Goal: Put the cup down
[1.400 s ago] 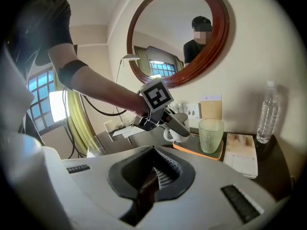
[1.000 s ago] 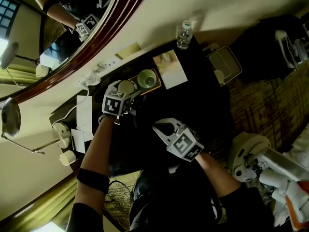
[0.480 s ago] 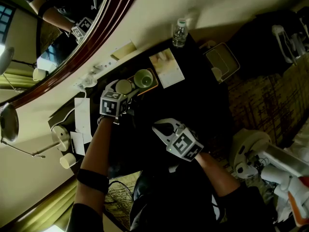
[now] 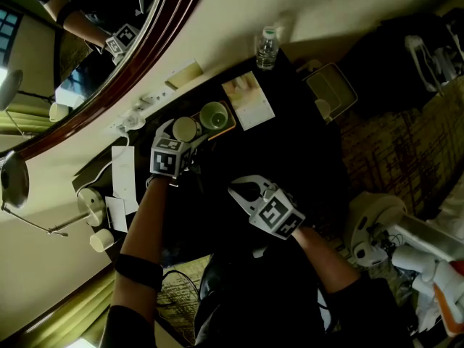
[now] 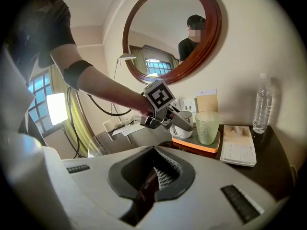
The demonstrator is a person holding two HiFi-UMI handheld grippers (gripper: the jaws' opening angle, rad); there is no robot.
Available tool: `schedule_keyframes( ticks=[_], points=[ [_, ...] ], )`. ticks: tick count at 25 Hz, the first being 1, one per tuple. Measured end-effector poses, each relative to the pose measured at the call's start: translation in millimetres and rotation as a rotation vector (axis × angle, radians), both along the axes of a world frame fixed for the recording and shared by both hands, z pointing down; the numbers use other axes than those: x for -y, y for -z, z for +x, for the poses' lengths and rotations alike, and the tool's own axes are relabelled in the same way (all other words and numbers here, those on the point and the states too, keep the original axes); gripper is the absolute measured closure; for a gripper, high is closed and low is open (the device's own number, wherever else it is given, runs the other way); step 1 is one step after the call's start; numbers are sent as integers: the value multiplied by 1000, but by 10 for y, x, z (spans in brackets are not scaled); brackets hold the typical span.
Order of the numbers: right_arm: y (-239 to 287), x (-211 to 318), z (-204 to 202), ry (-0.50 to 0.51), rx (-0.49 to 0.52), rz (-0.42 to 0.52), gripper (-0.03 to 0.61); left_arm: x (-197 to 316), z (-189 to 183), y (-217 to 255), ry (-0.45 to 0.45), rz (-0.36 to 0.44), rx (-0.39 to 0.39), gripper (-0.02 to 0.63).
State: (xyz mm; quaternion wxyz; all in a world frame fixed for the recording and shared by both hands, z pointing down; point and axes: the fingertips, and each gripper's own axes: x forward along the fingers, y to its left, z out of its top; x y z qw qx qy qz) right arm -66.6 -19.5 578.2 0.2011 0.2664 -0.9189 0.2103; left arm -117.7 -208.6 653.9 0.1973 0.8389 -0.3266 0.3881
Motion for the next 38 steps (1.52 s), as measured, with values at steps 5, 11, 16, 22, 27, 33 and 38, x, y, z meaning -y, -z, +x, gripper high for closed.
schedule_keyframes(
  ticks=[5, 11, 16, 22, 27, 33, 38],
  points=[
    [73, -23, -4, 3, 2, 19, 566, -9, -51, 221, 17, 50, -3, 149],
    [227, -51, 63, 3, -40, 37, 566, -199, -118, 606, 48, 91, -8, 149],
    [405, -69, 145, 15, -80, 62, 566, -571, -80, 1107, 98, 106, -49, 152],
    [614, -44, 233, 34, -101, 86, 566, -1003, -197, 1325, 128, 147, -165, 328],
    [764, 14, 314, 34, -102, 101, 566, -1421, -267, 1742, 175, 187, -231, 488],
    [783, 71, 444, 28, -111, 126, 566, -1666, -538, 1853, 307, 234, -281, 626],
    [815, 40, 545, 17, -109, 123, 566, -1877, -625, 1879, 354, 244, -285, 626]
  ],
)
